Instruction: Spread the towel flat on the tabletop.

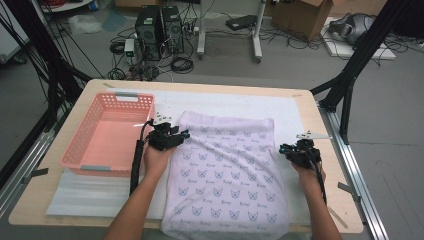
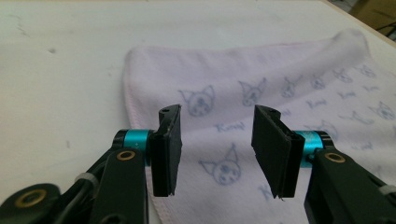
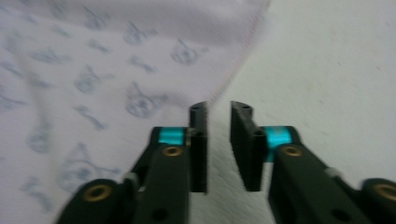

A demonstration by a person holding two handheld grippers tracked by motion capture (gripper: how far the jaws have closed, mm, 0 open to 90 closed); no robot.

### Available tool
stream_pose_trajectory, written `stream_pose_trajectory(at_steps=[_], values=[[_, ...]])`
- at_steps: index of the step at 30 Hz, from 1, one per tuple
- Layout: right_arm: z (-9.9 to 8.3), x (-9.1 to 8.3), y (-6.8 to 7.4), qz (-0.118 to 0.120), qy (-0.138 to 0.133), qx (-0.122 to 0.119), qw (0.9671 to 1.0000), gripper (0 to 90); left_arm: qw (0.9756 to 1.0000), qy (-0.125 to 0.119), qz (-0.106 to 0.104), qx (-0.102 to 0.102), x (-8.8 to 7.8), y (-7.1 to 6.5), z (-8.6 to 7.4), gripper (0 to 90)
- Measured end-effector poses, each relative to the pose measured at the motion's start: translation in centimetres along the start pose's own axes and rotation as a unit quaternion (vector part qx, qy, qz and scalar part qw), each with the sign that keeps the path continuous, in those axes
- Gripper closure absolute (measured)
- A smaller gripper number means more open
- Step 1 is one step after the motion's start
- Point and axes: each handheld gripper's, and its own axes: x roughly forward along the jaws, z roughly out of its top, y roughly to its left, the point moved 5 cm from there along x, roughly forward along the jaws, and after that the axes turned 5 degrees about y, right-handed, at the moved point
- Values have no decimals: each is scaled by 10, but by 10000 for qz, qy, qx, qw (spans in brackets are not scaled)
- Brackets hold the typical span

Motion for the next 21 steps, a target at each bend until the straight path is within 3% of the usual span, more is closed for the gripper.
stream_pose_trajectory(at_steps=[2, 5, 7, 8, 10, 14, 17, 21], values=[[2, 0, 8, 237, -83, -73, 9997, 619, 9999, -14, -99, 87, -1, -4, -7, 517], [-2, 13, 18, 297, 238, -318, 9988, 575, 9998, -2, -151, 109, -2, -6, -14, 504], [-4, 20, 20, 188, 443, -492, 9976, 706, 9998, 30, -155, 152, -3, -7, -18, 501], [-4, 21, 20, 159, 401, -571, 9974, 857, 9996, 99, -161, 190, -4, -8, -20, 494], [-1, 22, 16, -75, 415, -697, 9967, 870, 9993, 214, -193, 250, -5, -9, -21, 468], [4, 25, 0, -481, 341, -533, 9968, 872, 9990, 212, -197, 330, -9, -14, -21, 455], [4, 27, 0, -642, 228, -485, 9965, 870, 9993, 169, -105, 331, -12, -14, -23, 433], [5, 21, 3, -490, 73, -426, 9979, 790, 9993, 276, -115, 232, -15, -11, -34, 430]])
